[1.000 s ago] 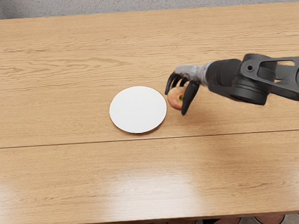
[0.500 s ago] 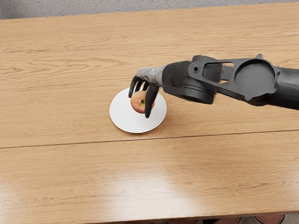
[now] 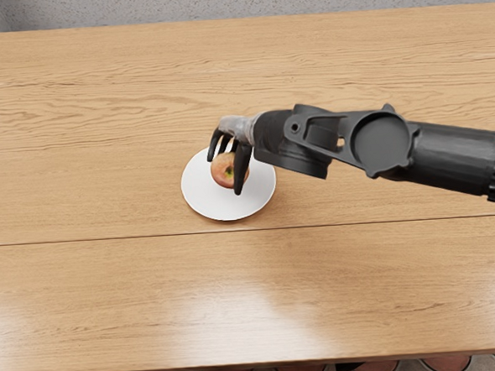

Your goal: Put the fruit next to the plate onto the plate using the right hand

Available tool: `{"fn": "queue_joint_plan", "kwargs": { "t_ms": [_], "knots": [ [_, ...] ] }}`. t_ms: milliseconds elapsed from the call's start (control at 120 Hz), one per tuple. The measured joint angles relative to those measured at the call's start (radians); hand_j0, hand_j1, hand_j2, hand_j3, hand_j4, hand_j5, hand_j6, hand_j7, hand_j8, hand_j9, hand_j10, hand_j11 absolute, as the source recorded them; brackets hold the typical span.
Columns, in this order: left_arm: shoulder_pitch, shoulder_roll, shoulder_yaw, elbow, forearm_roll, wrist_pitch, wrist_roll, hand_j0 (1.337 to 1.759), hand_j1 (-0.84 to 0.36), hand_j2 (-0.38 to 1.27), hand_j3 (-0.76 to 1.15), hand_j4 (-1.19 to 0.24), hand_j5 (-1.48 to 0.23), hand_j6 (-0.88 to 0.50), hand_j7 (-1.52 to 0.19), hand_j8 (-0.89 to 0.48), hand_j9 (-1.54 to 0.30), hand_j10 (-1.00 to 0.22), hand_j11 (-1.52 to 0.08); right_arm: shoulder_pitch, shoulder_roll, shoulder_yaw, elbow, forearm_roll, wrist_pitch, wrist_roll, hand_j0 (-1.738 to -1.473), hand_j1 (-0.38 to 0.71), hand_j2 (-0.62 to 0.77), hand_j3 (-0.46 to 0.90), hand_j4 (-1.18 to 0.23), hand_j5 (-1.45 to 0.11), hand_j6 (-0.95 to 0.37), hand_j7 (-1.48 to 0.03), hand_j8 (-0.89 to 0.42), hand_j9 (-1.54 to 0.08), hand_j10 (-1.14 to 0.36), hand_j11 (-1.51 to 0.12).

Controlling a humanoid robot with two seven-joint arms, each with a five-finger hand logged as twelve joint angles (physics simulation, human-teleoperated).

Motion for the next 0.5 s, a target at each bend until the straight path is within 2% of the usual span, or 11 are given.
{"fn": "queue_joint_plan", "kwargs": {
  "t_ms": [67,225,500],
  "knots": [
    [0.0,0.0,0.0,0.0,0.0,0.0,0.0,1.658,0.07,0.05,0.0,-0.23,-0.3,-0.23,-0.3,-0.23,-0.3,-0.23,-0.3,-0.001,0.0,0.0,-0.002,0.0,0.0,-0.001,-1.658,0.17,0.3,0.0,-0.55,-0.74,-0.45,-0.73,-0.43,-0.75,-0.57,-0.75],
    [0.001,0.0,0.0,0.0,0.0,0.0,0.0,1.658,0.07,0.05,0.0,-0.23,-0.3,-0.23,-0.3,-0.23,-0.3,-0.23,-0.3,-0.003,0.001,0.001,-0.01,0.004,-0.006,-0.005,-1.658,0.09,0.1,0.0,-0.42,-0.56,-0.37,-0.55,-0.37,-0.56,-0.43,-0.57],
    [0.0,0.0,0.0,0.0,0.0,0.0,0.0,1.658,0.07,0.05,0.0,-0.23,-0.3,-0.23,-0.3,-0.23,-0.3,-0.23,-0.3,-0.001,-0.009,0.008,-0.025,0.01,-0.005,-0.002,-1.658,-0.09,0.0,0.0,-0.23,-0.3,-0.22,-0.3,-0.22,-0.31,-0.24,-0.31]
  ]
}}
